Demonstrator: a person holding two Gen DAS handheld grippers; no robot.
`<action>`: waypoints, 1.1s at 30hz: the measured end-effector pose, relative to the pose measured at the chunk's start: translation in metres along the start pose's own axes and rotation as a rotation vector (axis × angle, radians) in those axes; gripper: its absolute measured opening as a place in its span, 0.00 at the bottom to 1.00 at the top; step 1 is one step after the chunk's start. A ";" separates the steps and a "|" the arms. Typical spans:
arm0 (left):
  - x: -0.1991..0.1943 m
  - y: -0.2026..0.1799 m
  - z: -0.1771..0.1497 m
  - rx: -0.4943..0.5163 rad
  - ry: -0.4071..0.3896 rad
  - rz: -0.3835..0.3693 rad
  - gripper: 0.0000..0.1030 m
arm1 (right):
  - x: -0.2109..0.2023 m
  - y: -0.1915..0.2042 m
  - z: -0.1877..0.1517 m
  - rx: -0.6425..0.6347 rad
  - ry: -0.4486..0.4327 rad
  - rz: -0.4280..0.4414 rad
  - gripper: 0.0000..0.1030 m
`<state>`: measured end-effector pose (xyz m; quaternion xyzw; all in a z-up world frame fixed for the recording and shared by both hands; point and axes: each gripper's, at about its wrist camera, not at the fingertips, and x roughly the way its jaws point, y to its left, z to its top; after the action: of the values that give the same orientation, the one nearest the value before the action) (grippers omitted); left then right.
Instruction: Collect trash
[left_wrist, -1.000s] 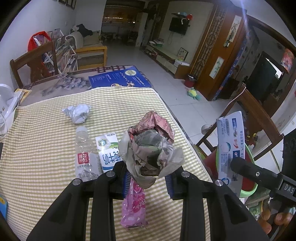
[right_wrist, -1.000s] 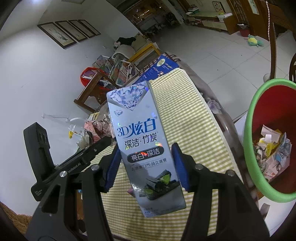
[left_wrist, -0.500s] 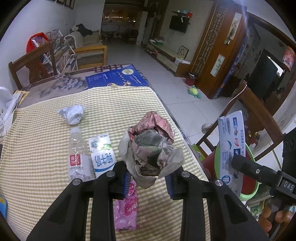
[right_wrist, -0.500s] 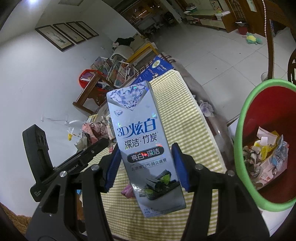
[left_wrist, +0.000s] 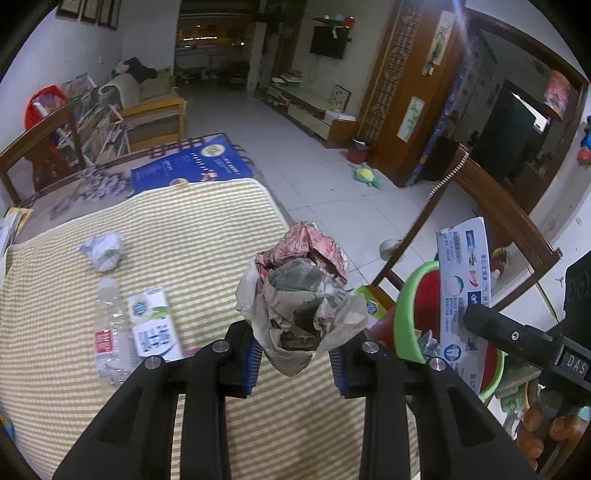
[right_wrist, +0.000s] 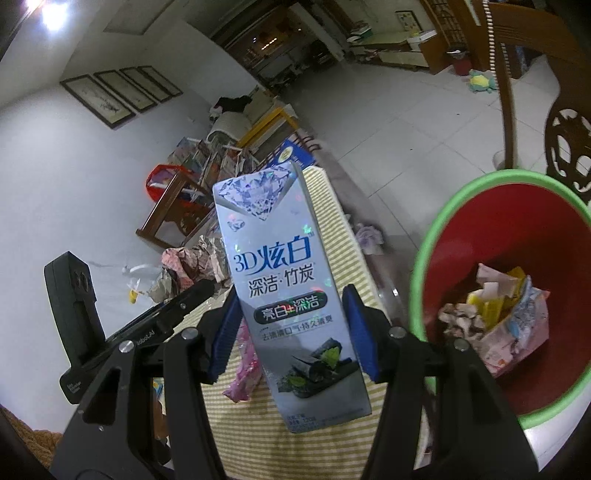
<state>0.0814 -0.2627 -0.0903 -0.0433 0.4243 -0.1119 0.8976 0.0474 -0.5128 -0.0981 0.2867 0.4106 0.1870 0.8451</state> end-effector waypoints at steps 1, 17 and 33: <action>0.001 -0.005 0.000 0.006 0.002 -0.004 0.28 | -0.004 -0.004 0.000 0.005 -0.005 -0.003 0.52; 0.016 -0.096 0.002 0.116 0.027 -0.088 0.28 | -0.058 -0.064 0.003 0.088 -0.086 -0.057 0.52; 0.055 -0.165 0.002 0.187 0.123 -0.217 0.27 | -0.096 -0.118 0.003 0.175 -0.136 -0.167 0.52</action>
<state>0.0895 -0.4356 -0.1017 0.0018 0.4588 -0.2495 0.8528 0.0028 -0.6566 -0.1155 0.3363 0.3893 0.0596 0.8555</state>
